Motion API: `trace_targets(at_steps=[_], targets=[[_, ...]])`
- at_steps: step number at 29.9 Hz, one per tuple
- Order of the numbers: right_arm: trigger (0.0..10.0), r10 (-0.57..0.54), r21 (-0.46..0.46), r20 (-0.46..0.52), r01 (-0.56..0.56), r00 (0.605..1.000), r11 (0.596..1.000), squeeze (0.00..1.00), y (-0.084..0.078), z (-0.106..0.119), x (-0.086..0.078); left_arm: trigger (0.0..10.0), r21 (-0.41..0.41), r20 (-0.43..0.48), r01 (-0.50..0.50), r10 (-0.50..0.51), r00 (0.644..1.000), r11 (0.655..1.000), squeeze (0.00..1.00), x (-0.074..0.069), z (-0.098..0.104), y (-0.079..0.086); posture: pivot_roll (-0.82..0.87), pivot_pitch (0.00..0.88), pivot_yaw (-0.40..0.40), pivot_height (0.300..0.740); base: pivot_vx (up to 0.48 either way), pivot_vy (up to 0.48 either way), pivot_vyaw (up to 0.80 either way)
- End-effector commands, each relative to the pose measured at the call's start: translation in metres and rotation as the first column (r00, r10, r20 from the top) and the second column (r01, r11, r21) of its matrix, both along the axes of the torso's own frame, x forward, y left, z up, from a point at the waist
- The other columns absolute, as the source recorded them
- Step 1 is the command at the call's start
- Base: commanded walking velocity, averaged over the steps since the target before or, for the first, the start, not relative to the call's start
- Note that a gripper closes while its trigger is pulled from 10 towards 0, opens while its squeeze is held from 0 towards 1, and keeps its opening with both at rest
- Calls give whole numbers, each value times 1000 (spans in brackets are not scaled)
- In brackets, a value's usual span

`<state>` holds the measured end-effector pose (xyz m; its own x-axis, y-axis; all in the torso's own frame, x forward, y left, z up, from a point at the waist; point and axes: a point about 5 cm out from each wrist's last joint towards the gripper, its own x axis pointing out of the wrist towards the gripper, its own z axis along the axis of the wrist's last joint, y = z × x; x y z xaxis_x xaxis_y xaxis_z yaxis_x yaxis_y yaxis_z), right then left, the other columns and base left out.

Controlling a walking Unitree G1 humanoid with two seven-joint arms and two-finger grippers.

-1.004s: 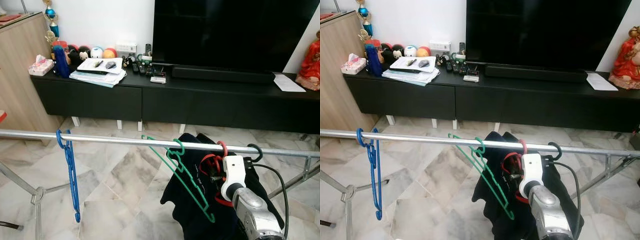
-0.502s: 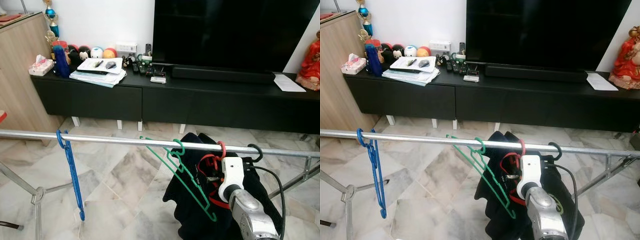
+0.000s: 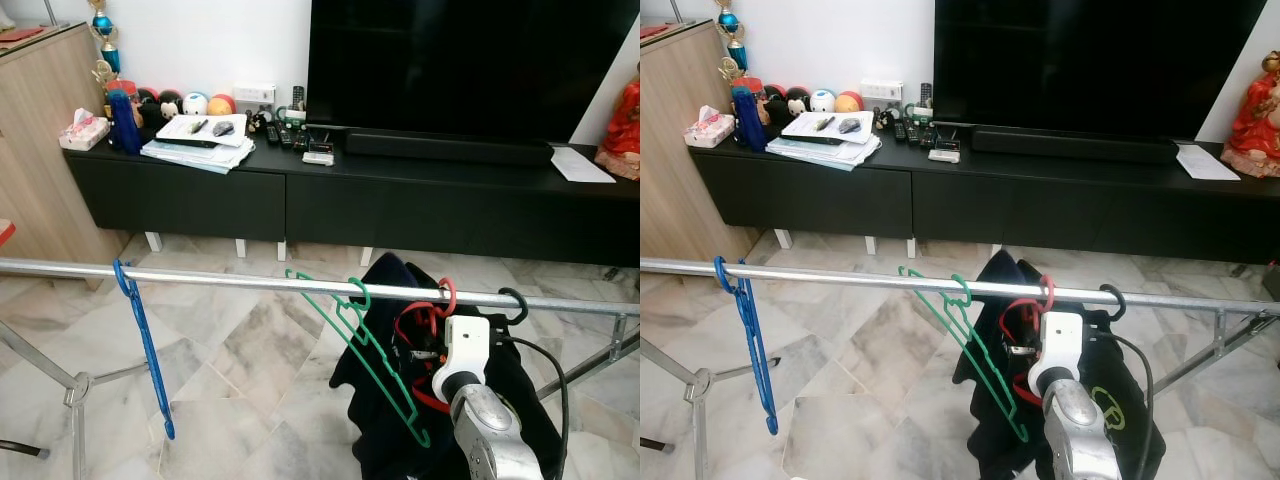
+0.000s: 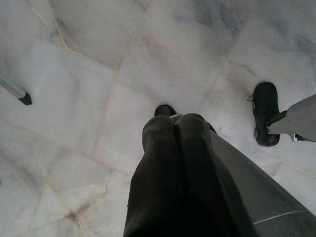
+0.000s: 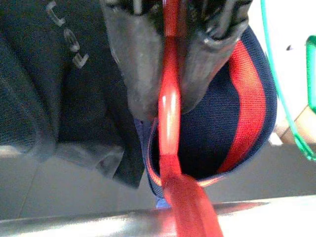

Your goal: Hang hanger

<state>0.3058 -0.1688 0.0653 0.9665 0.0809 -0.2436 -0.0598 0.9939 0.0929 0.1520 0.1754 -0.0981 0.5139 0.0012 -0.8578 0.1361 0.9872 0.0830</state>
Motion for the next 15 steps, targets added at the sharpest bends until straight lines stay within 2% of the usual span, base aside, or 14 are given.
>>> trace_targets(at_steps=[1,4,6,11,15], targets=[[0,-28,9,122,27,992,1000,0,-6,22,2,10000,1,-67,13,-13,998,1000,0,-17,-7,-2,-47,7,-34,740,0,0,0],[0,-19,0,114,19,993,1000,0,-8,21,-4,10000,1,-69,15,-14,998,1000,0,-18,-7,-2,-58,1,-36,740,0,0,0],[0,9,-31,71,-7,997,999,0,-12,12,-17,10000,3,-73,20,-20,997,1000,0,-18,-7,-2,-64,0,-36,740,0,0,0],[0,-1,-61,10,1,1000,998,0,-21,-3,-34,10000,3,-76,27,-27,997,1000,0,-19,-8,-2,-72,0,-34,740,0,0,0],[0,12,-52,-7,-12,1000,999,0,-23,-8,-41,10000,3,-75,29,-29,997,1000,0,-19,-8,-2,-76,0,-34,740,0,0,0]])
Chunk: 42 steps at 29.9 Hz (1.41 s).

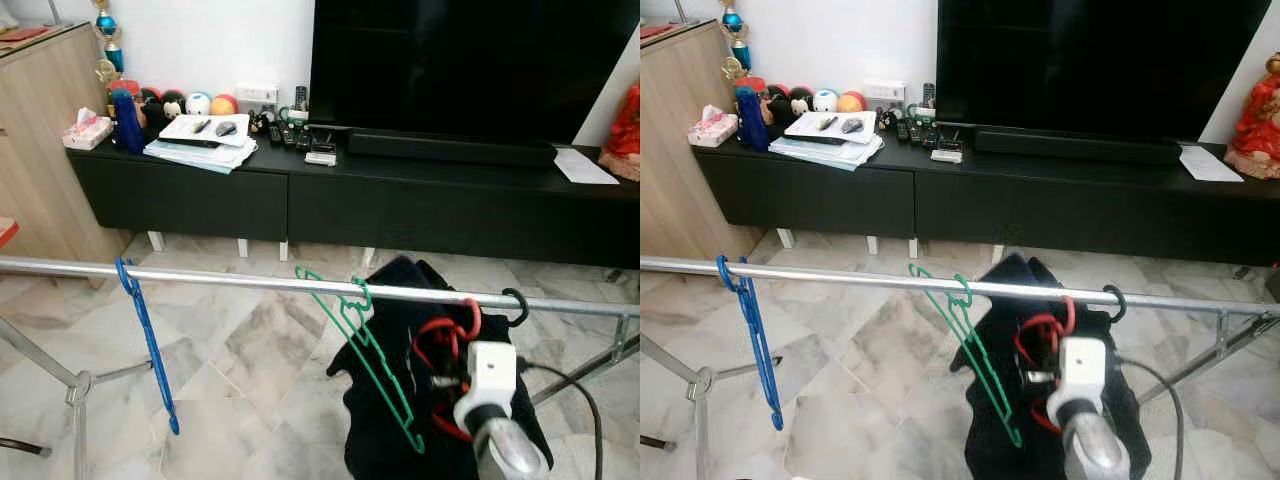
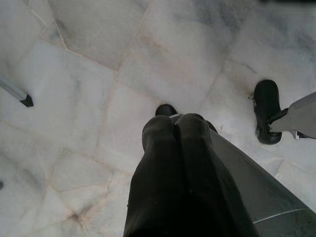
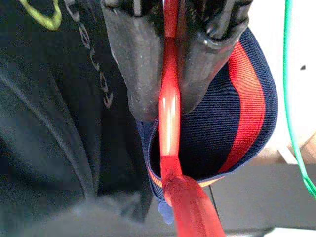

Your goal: Hang hanger

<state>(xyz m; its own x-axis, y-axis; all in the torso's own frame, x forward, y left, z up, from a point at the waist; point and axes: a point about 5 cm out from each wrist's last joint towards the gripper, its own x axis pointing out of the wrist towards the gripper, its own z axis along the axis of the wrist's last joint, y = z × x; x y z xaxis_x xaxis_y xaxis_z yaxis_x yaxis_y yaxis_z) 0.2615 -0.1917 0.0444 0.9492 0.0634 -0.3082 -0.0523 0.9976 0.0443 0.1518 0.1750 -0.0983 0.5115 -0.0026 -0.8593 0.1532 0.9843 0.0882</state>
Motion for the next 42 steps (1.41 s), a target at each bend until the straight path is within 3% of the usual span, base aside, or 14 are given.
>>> trace_targets(at_steps=[1,6,7,8,9,13,15,24,27,34,42], targets=[[0,24,4,56,-24,998,1000,0,0,13,3,10000,-1,-72,12,-12,997,1000,0,-19,-7,-2,-75,0,-34,740,0,0,0],[118,21,5,46,-21,999,1000,0,-6,5,1,10000,-1,-71,11,-11,997,1000,0,-19,-7,-1,-74,0,-33,740,0,0,0],[3020,9,10,42,-10,999,1000,0,-9,2,1,10000,-1,-71,10,-10,997,1000,0,-19,-7,-1,-73,0,-34,740,0,0,0],[8941,-4,13,30,3,1000,1000,0,-12,-2,1,10000,-3,-70,7,-7,998,1000,0,-19,-7,-1,-74,0,-36,740,0,0,0],[10000,-21,-18,-1,21,1000,1000,0,-20,-10,1,10000,-4,-70,4,-4,998,1000,0,-19,-7,-2,-69,0,-40,740,0,0,0],[10000,-52,-16,-64,51,997,999,0,-30,-28,-2,10000,-6,-68,-7,7,998,1000,0,-19,-8,-2,-65,0,-40,740,0,0,0],[10000,-57,-17,-139,55,989,998,0,-31,-45,-6,10000,-10,-65,-20,19,998,1000,0,-20,-8,-2,-61,0,-40,740,0,0,0],[10000,-69,-40,-270,61,960,997,0,-22,-76,-18,10000,-16,-59,-40,39,998,999,0,-20,-8,-3,-40,0,-42,740,0,0,0],[10000,-90,-50,-270,80,959,996,0,-24,-77,-18,10000,-17,-57,-44,43,997,999,0,-20,-8,-3,-30,0,-44,740,0,0,0],[10000,-147,-46,-139,141,979,989,0,-32,-62,-5,10000,-17,-57,-44,43,997,999,0,-19,-7,-2,-40,0,-36,740,0,0,0],[10000,-126,-94,-63,120,990,988,0,-33,-51,3,10000,-20,-57,-45,44,997,999,0,-19,-7,-2,-46,6,-34,740,0,0,0]])
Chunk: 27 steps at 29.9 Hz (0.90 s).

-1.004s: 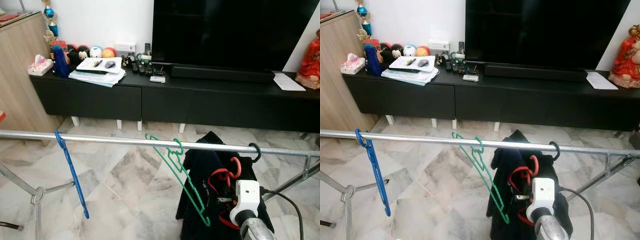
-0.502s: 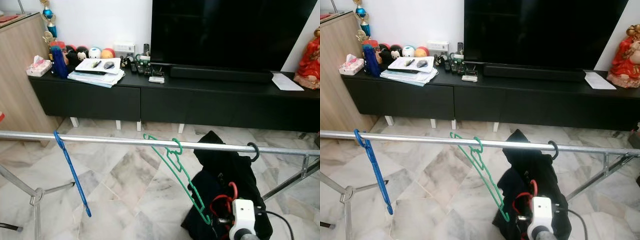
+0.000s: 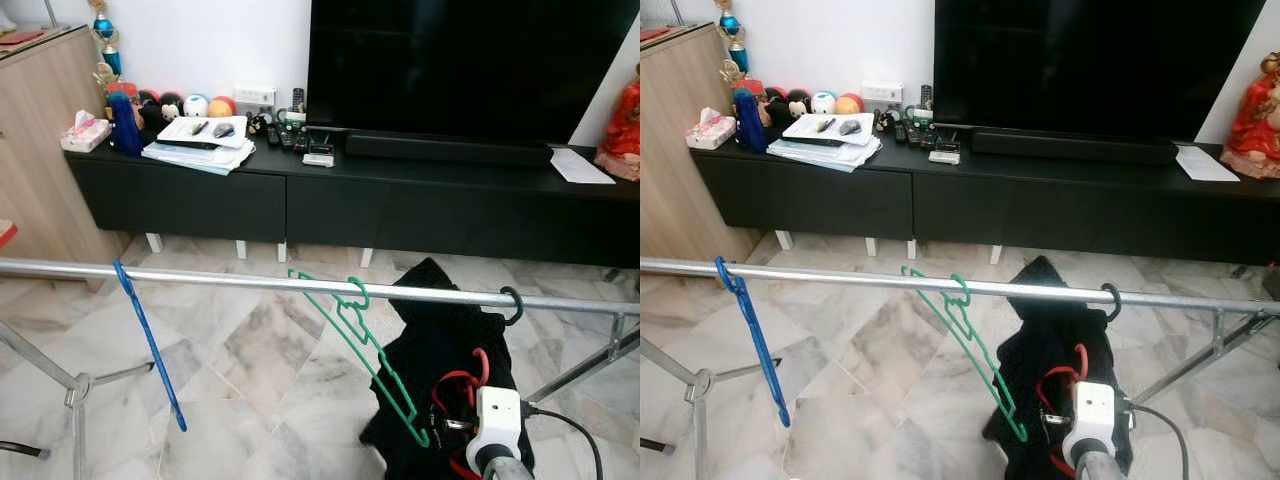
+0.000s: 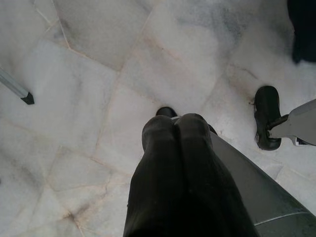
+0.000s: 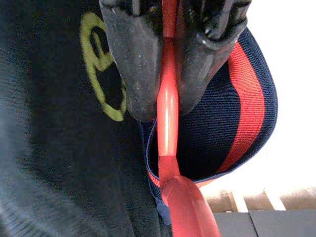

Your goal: Hang hanger

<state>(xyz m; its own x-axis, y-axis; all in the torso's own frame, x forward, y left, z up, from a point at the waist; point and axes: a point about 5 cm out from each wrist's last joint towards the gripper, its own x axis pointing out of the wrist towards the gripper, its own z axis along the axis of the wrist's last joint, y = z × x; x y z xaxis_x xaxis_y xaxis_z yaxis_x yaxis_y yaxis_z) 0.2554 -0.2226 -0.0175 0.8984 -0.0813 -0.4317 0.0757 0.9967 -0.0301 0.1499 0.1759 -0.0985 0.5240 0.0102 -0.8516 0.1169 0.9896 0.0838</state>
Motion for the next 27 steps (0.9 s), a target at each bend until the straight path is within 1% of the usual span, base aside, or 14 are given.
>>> trace_targets(at_steps=[1,7,8,9,13,20,27], targets=[[10000,13,-23,77,-11,997,1000,0,-1,13,11,10000,-16,-72,-8,7,997,1000,0,-17,-7,-3,-47,6,-34,740,-244,0,0],[10000,49,-24,132,-46,990,999,0,4,23,20,10000,-18,-72,-8,7,997,1000,0,-17,-7,-3,-49,13,-38,740,-263,0,0],[10000,49,-24,132,-46,990,999,0,4,23,20,10000,-18,-72,-8,7,997,1000,0,-17,-7,-3,-49,13,-38,740,-270,0,0],[10000,78,-49,134,-72,988,996,0,6,25,23,10000,-19,-72,-10,8,997,1000,0,-17,-7,-3,-49,15,-39,740,-274,0,0],[10000,113,-75,138,-103,984,992,0,11,31,31,10000,-21,-71,-14,12,997,1000,0,-17,-7,-3,-48,16,-40,740,-273,0,0],[10000,143,-77,171,-132,975,988,0,18,41,41,10000,-21,-71,-16,14,997,1000,0,-17,-7,-3,-49,20,-38,740,-273,0,0],[10000,148,-89,165,-135,975,987,0,20,42,43,10000,-19,-73,-11,10,997,1000,0,-17,-7,-2,-47,14,-36,740,-271,0,0]])
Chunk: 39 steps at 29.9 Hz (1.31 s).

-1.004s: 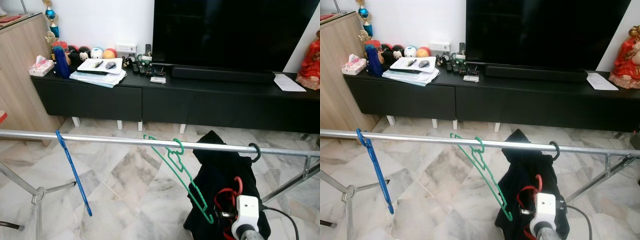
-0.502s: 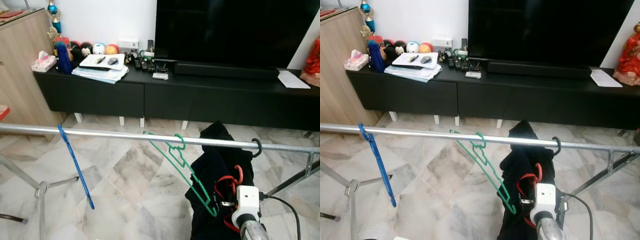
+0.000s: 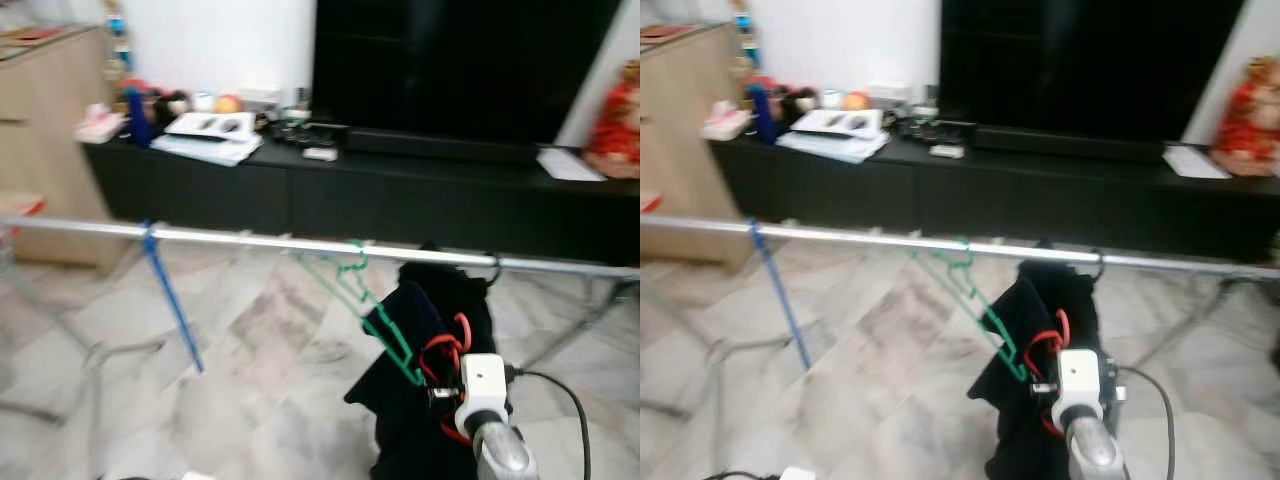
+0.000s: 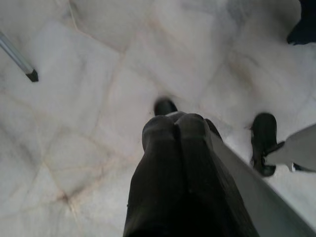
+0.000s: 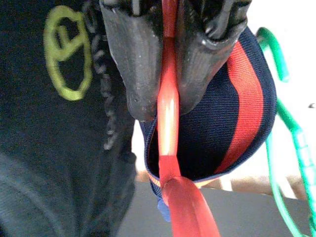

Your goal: Hang hanger

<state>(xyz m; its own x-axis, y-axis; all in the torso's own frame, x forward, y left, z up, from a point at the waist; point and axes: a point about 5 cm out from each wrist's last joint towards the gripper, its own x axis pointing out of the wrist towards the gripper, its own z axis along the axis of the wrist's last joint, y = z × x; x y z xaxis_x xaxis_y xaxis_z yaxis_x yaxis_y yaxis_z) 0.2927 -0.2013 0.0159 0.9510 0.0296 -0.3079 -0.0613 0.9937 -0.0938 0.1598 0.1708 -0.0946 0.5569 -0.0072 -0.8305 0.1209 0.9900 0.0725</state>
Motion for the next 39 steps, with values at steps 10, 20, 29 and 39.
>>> trace_targets(at_steps=[10,20,29,39], targets=[[10000,-19,21,22,18,1000,1000,0,0,5,4,10000,7,-114,-3,4,994,1000,0,-27,-11,5,-41,12,-24,740,-270,0,0],[10000,-21,30,14,21,1000,999,0,2,3,2,10000,15,-118,11,-9,993,1000,0,-27,-11,8,-45,0,-12,740,-272,0,0],[10000,-18,29,12,17,1000,999,0,3,2,1,10000,18,-121,22,-20,992,1000,0,-29,-11,8,-42,0,-11,740,-271,0,0],[10000,2,35,13,-3,1000,999,0,9,3,4,10000,14,-118,21,-19,993,1000,0,-28,-11,6,-39,0,-25,740,-271,0,0]])
